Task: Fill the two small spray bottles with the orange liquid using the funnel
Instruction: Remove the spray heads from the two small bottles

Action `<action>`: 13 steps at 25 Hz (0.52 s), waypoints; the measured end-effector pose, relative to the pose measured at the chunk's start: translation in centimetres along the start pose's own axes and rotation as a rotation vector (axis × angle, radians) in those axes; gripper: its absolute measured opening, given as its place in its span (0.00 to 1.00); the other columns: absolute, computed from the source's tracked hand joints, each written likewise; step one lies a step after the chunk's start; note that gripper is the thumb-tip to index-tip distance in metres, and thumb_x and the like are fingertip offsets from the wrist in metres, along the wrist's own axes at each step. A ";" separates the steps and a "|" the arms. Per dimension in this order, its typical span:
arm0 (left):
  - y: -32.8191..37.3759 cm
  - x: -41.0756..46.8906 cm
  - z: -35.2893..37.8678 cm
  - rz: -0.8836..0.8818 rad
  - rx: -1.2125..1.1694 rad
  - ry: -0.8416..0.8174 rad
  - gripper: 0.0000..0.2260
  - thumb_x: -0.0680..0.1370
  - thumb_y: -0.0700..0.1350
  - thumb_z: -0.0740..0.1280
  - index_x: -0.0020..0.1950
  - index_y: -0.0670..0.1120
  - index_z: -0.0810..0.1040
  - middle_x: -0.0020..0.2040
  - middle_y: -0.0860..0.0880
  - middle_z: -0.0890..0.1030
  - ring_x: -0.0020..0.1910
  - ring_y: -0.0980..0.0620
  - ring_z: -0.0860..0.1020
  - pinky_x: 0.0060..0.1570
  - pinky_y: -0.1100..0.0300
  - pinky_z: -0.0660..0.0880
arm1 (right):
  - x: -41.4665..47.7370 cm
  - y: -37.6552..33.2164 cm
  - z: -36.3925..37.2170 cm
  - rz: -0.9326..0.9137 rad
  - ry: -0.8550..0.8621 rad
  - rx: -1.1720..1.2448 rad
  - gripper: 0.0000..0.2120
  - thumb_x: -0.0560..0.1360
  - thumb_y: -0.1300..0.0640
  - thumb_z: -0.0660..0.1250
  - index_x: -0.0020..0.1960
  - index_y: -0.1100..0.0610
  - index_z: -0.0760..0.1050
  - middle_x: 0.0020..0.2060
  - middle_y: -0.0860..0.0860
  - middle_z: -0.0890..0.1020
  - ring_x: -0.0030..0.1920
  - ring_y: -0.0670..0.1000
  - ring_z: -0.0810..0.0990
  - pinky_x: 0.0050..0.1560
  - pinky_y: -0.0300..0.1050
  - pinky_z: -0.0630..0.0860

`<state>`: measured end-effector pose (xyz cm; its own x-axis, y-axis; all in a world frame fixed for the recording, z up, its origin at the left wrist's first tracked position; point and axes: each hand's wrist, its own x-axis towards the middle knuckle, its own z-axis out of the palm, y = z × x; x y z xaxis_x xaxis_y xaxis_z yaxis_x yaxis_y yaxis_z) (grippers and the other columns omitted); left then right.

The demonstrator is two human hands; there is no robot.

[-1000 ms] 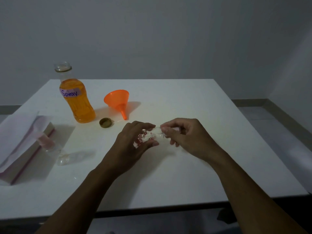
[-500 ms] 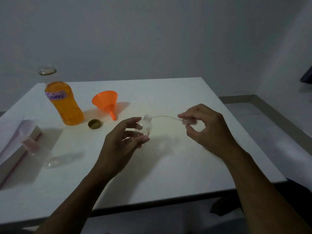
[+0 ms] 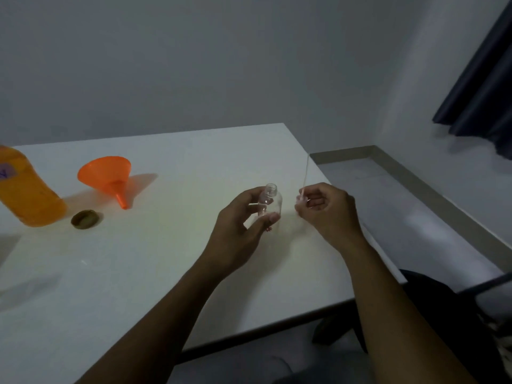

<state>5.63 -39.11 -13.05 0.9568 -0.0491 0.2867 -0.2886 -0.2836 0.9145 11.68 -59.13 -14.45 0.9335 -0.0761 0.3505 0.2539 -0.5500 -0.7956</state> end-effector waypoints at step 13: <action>-1.5 0.8 2.0 -0.071 0.021 -0.018 0.21 0.72 0.45 0.74 0.64 0.47 0.75 0.57 0.52 0.81 0.51 0.59 0.81 0.50 0.67 0.77 | -0.2 1.2 -0.9 0.091 -0.108 -0.089 0.22 0.68 0.56 0.79 0.60 0.52 0.78 0.46 0.47 0.83 0.44 0.41 0.82 0.43 0.32 0.77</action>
<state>6.89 -40.60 -14.72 0.9754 -0.0450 0.2157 -0.2190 -0.3066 0.9263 11.59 -60.53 -15.03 0.9746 -0.0422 0.2197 0.1475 -0.6171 -0.7730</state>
